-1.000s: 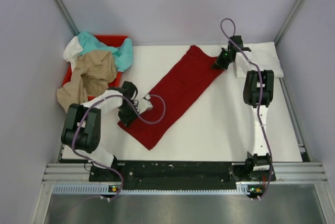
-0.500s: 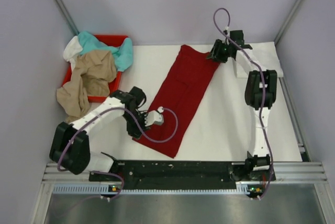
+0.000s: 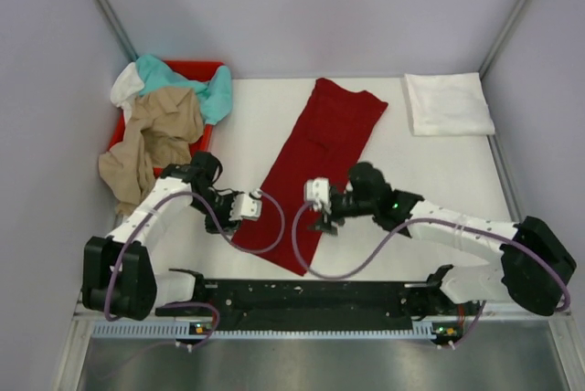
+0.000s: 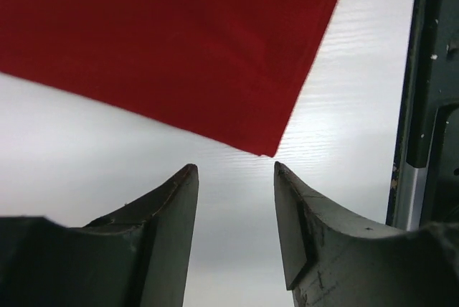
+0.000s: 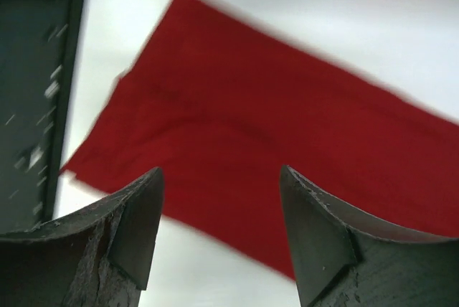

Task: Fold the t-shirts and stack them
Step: Rotate the tshirt 80 degrees, then grab the bottom of the folded rectangular tshirt with both arms

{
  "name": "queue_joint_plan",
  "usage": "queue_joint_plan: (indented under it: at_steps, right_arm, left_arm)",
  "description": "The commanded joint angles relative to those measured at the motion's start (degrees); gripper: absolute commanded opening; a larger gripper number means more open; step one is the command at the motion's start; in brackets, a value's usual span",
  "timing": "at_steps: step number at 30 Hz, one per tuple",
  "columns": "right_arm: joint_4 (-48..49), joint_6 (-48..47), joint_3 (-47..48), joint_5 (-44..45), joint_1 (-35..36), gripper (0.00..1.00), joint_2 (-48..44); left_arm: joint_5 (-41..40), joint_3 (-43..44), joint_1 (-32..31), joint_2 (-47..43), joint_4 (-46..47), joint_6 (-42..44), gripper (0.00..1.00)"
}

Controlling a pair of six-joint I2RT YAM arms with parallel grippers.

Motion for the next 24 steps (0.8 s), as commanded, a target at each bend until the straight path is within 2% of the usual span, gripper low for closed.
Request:
queue_joint_plan:
  at_steps: [1,4,5,10,13,19,21,24]
  right_arm:
    - [-4.36,-12.10,-5.66,6.02,11.80,0.65,-0.18]
    - [-3.57,-11.66,-7.08,7.35,17.88,0.65,1.48]
    - [-3.92,-11.75,-6.90,8.40,19.28,0.65,2.62]
    - [-5.24,-13.33,-5.50,13.24,23.86,0.65,7.98]
    - [-4.97,-12.72,-4.71,13.50,25.36,0.65,11.32]
    - [-2.69,-10.35,-1.81,15.44,27.29,0.61,17.74]
    - [-3.83,-10.08,-1.19,14.91,27.91,0.49,19.15]
    - [-7.08,-8.51,-1.36,15.26,28.18,0.19,19.07]
  left_arm:
    - [-0.17,-5.03,-1.65,-1.97,0.76,11.13,0.52]
    - [-1.67,-7.76,-3.14,-2.15,3.40,11.66,0.54]
    - [-1.84,-8.12,-3.75,-1.89,4.19,11.40,0.83]
    - [-4.56,-11.10,-6.30,-0.92,8.40,10.34,0.83]
    - [-6.59,-12.51,-7.27,-0.57,11.57,8.76,0.78]
    - [-7.82,-12.69,-8.77,0.22,13.33,6.39,0.56]
    - [-8.35,-13.30,-9.38,0.39,13.42,6.21,0.47]
    - [-10.63,-14.62,-10.44,1.53,14.04,4.90,0.32]
